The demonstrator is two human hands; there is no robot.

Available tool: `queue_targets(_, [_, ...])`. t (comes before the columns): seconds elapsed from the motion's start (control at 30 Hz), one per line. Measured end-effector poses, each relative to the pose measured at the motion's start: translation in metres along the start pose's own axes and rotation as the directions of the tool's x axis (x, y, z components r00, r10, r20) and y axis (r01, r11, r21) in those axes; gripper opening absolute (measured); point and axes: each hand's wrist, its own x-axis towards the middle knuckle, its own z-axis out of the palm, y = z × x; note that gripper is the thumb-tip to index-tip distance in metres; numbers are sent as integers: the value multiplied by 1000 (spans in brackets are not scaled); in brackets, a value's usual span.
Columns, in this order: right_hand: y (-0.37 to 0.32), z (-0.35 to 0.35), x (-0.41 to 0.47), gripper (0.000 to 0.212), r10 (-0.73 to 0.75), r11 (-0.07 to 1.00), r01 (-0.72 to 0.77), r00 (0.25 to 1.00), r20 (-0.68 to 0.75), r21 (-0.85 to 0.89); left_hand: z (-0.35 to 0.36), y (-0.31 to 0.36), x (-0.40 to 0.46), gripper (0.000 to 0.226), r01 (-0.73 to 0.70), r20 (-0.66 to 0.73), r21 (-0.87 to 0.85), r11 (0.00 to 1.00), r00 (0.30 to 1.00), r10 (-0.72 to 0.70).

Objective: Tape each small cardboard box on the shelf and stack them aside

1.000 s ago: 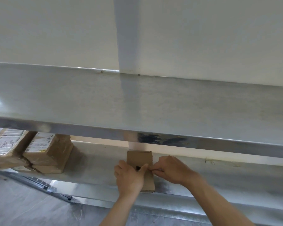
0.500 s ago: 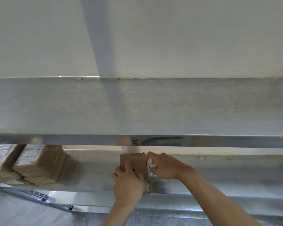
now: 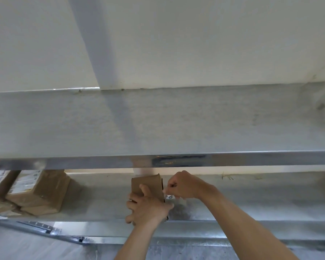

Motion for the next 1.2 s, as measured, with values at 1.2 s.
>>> queue_targets(1.2, [-21, 27, 39, 50, 6, 979, -22, 997, -76, -205, -27, -107, 66, 91, 59, 279, -904, 424, 833, 478])
